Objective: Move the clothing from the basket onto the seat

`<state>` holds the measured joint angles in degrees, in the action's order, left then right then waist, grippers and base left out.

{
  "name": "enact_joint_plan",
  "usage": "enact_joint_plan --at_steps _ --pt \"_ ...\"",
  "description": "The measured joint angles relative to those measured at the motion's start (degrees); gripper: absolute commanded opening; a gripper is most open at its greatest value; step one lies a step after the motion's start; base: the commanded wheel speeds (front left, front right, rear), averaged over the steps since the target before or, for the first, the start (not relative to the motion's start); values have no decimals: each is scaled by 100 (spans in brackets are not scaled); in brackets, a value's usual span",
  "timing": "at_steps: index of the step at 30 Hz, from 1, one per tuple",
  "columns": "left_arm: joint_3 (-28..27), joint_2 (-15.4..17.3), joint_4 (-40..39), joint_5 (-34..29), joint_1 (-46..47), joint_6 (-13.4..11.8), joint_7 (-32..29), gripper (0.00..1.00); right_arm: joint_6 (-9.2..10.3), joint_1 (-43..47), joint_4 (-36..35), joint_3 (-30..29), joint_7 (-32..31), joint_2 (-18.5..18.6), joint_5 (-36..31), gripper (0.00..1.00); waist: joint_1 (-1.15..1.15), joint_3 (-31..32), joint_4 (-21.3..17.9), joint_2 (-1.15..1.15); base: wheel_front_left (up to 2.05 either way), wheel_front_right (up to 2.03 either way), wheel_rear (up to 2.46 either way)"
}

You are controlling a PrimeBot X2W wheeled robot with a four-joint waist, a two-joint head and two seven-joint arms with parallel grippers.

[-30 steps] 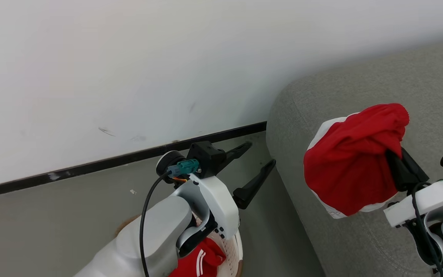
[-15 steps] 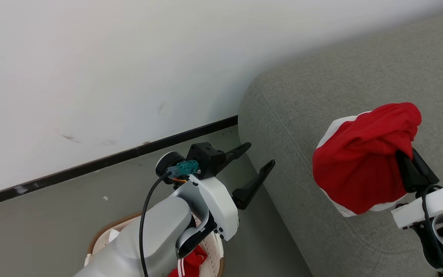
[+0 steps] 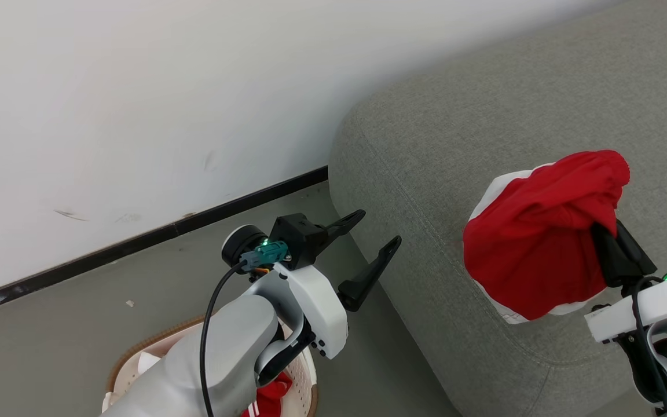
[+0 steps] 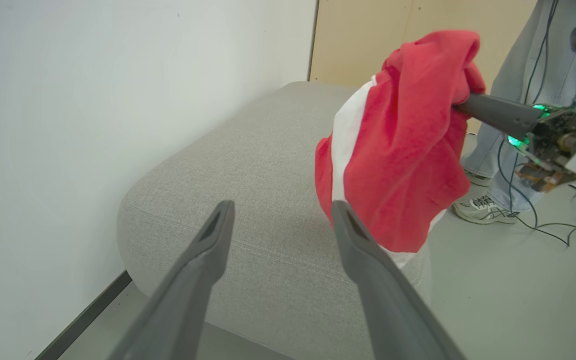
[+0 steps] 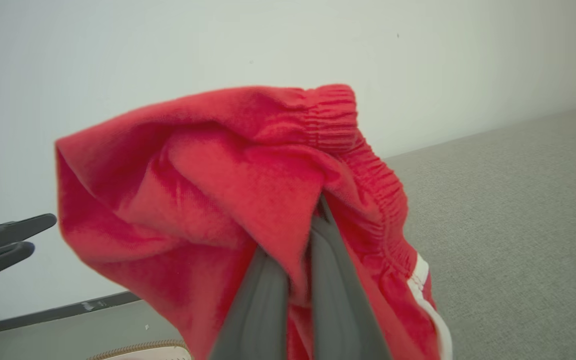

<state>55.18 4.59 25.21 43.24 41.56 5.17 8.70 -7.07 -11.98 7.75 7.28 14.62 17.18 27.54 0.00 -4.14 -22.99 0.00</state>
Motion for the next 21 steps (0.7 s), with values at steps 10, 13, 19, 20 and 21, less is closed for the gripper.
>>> enact_joint_plan --at_steps 10,13,19,20,21 --pt "20 21 -70 -53 2 -7 46 100 0 -73 -19 -71 0 89 1 0 0 -94 -70 0 0 0 0" --pt "44 18 -111 -63 3 -5 47 100 0 -204 -15 -104 0 127 10 0 0 -125 -56 0 0 0 0" --pt "85 24 -188 -99 3 -5 47 100 0 -424 -7 -275 0 197 109 0 0 -207 -16 0 0 0 0" --pt "86 27 -199 -99 3 -5 47 100 0 -472 16 -301 0 236 136 0 0 -224 -9 0 0 0 0" --pt "87 32 -204 -99 4 -5 47 100 0 -511 34 -336 0 278 146 0 0 -243 0 0 0 0 0"
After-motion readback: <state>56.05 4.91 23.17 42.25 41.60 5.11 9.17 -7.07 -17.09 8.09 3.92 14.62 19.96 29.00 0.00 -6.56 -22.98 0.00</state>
